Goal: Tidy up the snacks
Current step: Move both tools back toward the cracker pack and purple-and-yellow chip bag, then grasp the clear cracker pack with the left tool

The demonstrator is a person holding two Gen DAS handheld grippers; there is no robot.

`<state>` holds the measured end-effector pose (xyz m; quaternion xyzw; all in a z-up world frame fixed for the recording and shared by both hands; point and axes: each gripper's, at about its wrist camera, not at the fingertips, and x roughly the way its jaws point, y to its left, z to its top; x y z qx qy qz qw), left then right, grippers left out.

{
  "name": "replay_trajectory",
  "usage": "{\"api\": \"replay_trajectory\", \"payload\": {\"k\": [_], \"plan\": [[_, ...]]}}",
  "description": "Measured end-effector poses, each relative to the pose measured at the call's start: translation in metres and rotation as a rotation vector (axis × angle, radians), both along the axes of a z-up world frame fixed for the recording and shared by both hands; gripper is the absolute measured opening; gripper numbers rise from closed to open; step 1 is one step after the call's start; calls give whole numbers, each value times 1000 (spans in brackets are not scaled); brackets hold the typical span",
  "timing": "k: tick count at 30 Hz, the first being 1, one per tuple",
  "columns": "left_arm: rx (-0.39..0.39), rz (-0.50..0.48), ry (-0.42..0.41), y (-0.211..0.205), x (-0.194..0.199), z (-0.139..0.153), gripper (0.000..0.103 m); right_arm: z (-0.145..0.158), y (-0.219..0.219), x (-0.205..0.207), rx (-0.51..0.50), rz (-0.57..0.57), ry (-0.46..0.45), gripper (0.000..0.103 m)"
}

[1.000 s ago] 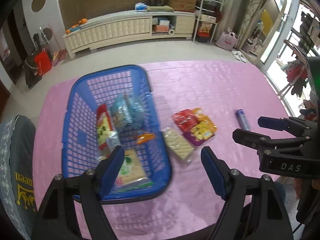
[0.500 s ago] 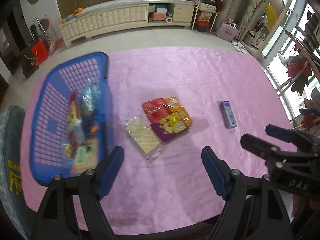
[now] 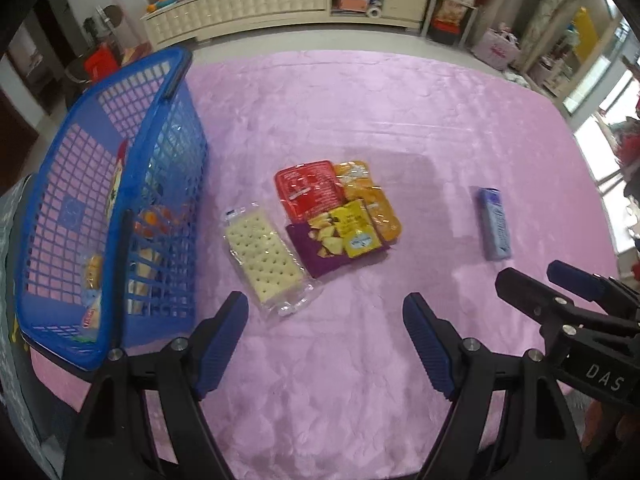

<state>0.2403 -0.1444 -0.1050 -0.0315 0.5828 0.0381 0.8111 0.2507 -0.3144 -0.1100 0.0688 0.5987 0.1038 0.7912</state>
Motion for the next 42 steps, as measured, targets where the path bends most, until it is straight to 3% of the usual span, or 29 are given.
{"api": "replay_trajectory", "payload": {"k": [2, 4, 7, 18, 25, 27, 31, 35, 42], "plan": [[-5, 31, -15, 5, 3, -9, 77, -8, 3, 7, 2, 13, -2, 81], [-16, 49, -37, 8, 5, -14, 62, -15, 9, 14, 2, 36, -9, 81], [-13, 87, -19, 12, 12, -26, 49, -25, 17, 23, -6, 69, -25, 81], [65, 267, 0, 44, 34, -71, 50, -58, 33, 47, 29, 135, -28, 81], [31, 306, 23, 61, 42, -93, 58, -61, 34, 49, 42, 140, -25, 81], [41, 274, 21, 59, 44, -94, 57, -61, 32, 46, 37, 144, -23, 81], [30, 180, 30, 51, 40, -94, 46, -65, 33, 43, 33, 138, -11, 81], [1, 124, 31, 43, 26, -91, 46, -65, 33, 40, 25, 123, -3, 81], [17, -1, -54, 30, 8, -56, 46, -51, 20, 30, -2, 92, -3, 81]]}}
